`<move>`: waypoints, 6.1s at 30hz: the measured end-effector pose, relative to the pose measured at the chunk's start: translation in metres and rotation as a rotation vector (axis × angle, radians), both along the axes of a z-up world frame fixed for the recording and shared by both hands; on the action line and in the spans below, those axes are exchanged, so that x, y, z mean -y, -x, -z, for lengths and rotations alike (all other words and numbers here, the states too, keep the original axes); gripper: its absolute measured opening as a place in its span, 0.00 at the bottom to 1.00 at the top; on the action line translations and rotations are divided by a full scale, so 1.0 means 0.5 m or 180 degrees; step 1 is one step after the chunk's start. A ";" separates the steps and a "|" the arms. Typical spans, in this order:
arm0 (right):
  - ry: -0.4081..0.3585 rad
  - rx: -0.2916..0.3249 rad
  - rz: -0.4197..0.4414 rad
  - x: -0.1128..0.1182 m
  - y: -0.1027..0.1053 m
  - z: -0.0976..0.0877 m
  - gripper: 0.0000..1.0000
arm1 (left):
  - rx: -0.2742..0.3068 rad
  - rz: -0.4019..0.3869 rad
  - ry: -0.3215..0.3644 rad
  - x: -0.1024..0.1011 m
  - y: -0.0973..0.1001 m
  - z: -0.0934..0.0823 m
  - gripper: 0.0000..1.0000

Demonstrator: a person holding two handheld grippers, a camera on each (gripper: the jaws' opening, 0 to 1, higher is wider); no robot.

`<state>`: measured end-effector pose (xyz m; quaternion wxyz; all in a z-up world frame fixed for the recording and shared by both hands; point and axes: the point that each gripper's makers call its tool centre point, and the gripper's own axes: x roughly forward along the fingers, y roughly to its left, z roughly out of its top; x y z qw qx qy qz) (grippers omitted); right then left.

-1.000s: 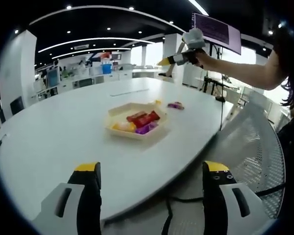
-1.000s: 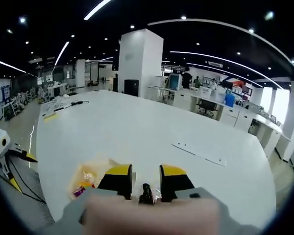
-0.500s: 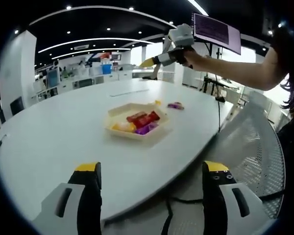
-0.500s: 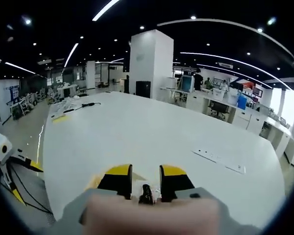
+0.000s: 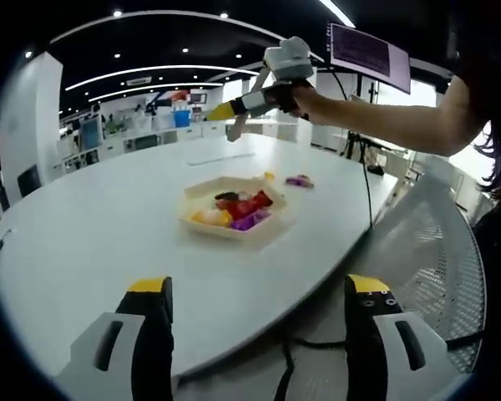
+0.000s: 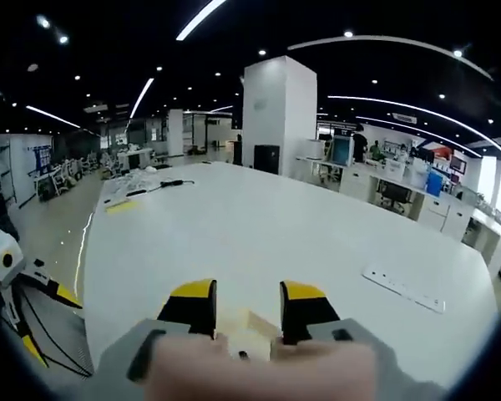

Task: Place the target food into the container with the food tongs after gripping and lifting it, then release it inside without dropping or visibly crushing the food.

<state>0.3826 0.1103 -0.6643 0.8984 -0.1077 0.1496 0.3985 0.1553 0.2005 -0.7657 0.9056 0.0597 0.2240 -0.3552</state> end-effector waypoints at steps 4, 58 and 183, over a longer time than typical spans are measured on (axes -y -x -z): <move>-0.0026 -0.0092 0.0009 0.011 -0.001 0.014 0.28 | 0.0002 -0.0003 0.0001 -0.001 0.000 0.000 0.81; 0.0030 -0.0569 0.0066 0.291 -0.100 0.209 0.27 | -0.0108 -0.0023 -0.0050 -0.004 0.002 0.012 0.80; 0.0312 -0.0522 -0.0675 0.059 -0.009 0.048 0.18 | 0.0017 0.0004 -0.0007 0.000 0.001 0.000 0.81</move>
